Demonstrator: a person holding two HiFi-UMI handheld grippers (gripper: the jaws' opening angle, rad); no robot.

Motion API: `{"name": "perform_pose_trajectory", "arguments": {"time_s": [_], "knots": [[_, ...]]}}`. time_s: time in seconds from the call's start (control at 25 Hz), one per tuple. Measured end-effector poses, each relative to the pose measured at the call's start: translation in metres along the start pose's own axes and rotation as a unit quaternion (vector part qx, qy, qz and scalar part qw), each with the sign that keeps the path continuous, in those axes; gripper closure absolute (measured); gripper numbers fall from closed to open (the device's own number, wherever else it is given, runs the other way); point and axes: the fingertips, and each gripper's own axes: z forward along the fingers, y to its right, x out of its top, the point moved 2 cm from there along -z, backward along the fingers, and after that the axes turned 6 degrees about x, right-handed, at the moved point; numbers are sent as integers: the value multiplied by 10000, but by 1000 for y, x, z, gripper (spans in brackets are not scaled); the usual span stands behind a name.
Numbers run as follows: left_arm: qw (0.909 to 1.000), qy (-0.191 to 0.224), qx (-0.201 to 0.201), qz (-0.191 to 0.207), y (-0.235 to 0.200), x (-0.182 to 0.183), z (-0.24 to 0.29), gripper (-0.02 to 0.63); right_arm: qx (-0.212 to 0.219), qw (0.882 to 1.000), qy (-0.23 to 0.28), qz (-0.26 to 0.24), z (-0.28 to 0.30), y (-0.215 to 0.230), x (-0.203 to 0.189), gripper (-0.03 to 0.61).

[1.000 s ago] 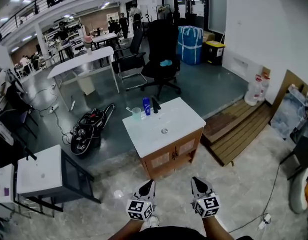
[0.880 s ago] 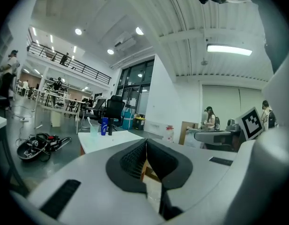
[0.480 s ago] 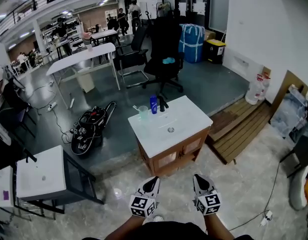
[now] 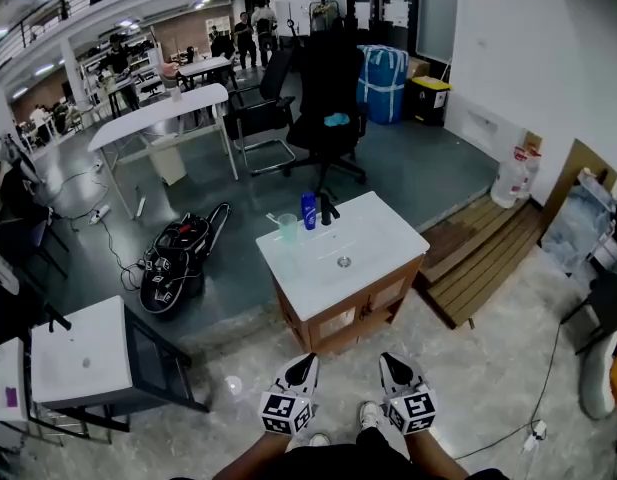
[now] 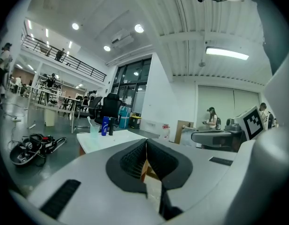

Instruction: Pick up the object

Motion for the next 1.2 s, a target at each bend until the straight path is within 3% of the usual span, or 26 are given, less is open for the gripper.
{"name": "perform_pose_trajectory", "arguments": {"time_s": [0.32,0.6,1.2], "knots": [[9997,-5,249,-34,-6,8,37,592,48,9994,14,-328,26,39,13,561],[9992,-13,398,-77,2,14,78,592,24,9997,131,-217,39,88,26,561],[9975,76,692,102,31,30,174,592,434,9986,301,-18,73,190,36,561]]}}
